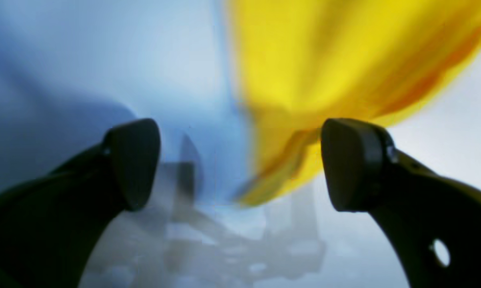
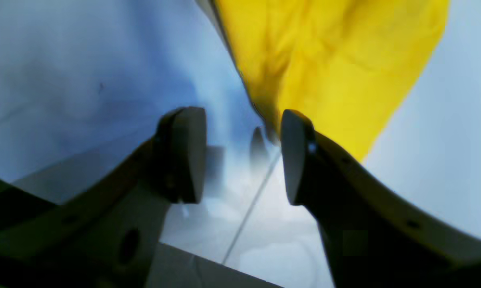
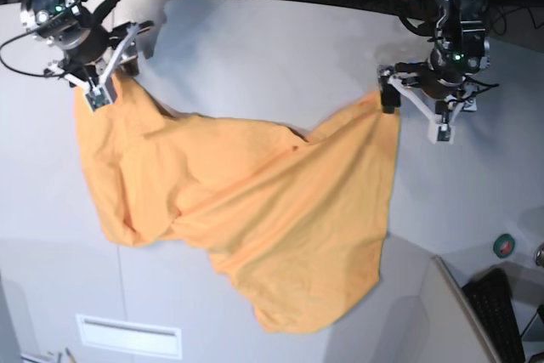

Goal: Layout the t-shirt on the table in an organized manner, then fold the t-shirt properly
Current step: 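Lower the shirt and regrasp its edge with the left gripper, then pull the held shirt edges apart with both grippers to spread it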

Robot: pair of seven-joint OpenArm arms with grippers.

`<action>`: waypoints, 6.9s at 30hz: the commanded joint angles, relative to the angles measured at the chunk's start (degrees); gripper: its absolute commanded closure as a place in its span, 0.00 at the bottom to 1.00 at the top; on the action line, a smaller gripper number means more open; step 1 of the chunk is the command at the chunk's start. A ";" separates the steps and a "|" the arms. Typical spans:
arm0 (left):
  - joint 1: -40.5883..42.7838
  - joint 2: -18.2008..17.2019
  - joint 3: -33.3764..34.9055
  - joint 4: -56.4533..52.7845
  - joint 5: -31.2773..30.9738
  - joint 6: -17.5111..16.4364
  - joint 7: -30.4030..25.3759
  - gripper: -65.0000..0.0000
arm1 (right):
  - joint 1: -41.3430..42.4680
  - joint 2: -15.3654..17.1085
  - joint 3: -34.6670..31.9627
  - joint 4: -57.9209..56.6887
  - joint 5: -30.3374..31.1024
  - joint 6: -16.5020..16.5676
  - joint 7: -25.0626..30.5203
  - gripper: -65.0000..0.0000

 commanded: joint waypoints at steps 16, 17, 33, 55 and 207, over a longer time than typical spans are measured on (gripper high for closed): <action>4.97 -3.38 -22.33 -2.45 -25.55 0.33 -1.00 1.00 | 25.21 1.80 -0.06 -24.02 0.32 0.14 4.45 1.00; 5.68 -3.82 -22.33 -2.54 -25.63 0.06 -1.09 1.00 | 26.44 2.68 -0.32 -26.57 0.32 0.14 4.62 1.00; 7.70 -4.87 -21.80 -3.33 -25.46 -11.36 -1.00 1.00 | 19.32 5.58 -0.76 -26.04 0.49 3.83 4.62 1.00; 11.04 0.40 -8.88 6.52 -25.90 -11.19 3.49 0.47 | 2.88 8.66 -6.39 -9.95 0.58 5.24 4.53 1.00; -0.30 -1.27 -13.54 -17.04 -39.26 -13.21 4.63 1.00 | 20.37 12.79 6.44 -54.08 36.10 8.89 4.27 0.70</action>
